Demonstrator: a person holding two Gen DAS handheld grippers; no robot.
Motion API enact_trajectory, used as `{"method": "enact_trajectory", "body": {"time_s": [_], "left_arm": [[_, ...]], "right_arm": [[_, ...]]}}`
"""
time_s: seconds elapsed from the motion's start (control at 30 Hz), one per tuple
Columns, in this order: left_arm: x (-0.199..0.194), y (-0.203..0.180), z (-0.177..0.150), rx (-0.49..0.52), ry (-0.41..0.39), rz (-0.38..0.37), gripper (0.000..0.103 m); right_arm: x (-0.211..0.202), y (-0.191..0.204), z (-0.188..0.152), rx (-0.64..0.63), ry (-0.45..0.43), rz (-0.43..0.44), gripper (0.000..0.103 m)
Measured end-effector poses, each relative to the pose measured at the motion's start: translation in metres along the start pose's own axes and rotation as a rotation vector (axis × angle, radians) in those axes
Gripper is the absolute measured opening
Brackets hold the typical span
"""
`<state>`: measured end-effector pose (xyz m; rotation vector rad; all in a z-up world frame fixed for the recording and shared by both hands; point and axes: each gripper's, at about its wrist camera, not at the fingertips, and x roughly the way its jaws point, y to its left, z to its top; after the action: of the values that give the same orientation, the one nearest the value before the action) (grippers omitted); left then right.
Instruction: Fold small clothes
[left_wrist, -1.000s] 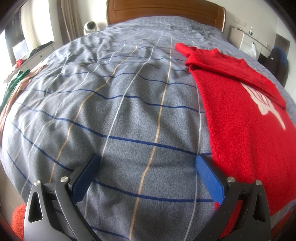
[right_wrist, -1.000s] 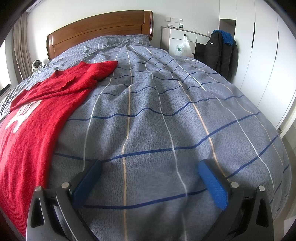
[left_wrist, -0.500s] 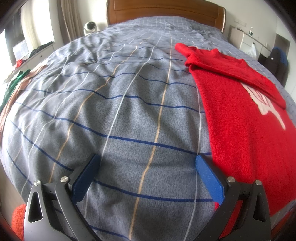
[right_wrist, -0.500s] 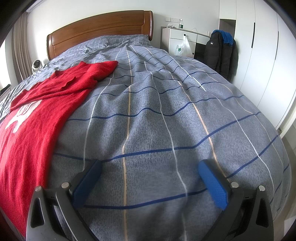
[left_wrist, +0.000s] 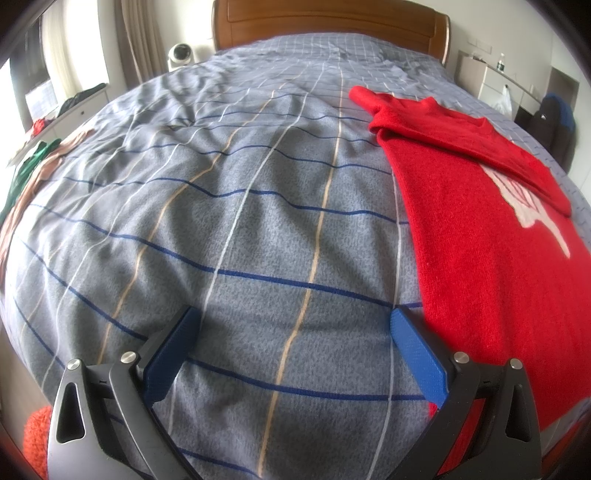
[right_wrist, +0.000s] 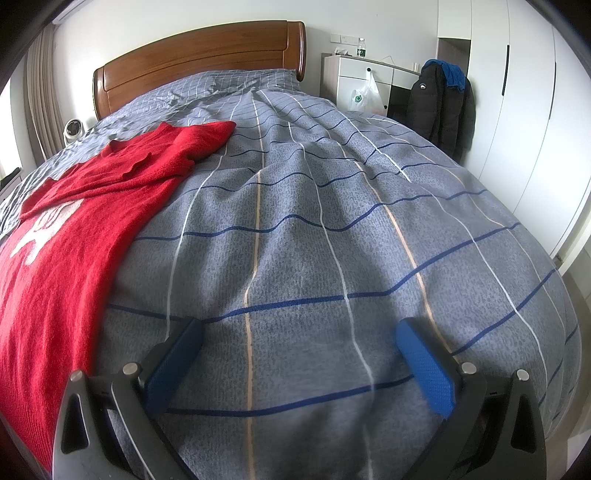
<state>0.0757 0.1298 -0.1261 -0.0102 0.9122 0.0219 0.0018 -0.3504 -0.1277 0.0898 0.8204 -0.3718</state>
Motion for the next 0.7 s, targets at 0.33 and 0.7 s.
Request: {"method": "enact_trajectory", "body": {"time_s": [0.33, 0.7], "left_arm": [[-0.033, 0.034, 0.004, -0.131, -0.024, -0.145, 0.098], [-0.051, 0.002, -0.042, 0.023, 0.196, -0.420, 0.087]], "right_arm": [[-0.006, -0.001, 0.003, 0.002, 0.020, 0.001, 0.102], [-0.091, 0.050, -0.032, -0.060, 0.270, 0.530, 0.096]]}}
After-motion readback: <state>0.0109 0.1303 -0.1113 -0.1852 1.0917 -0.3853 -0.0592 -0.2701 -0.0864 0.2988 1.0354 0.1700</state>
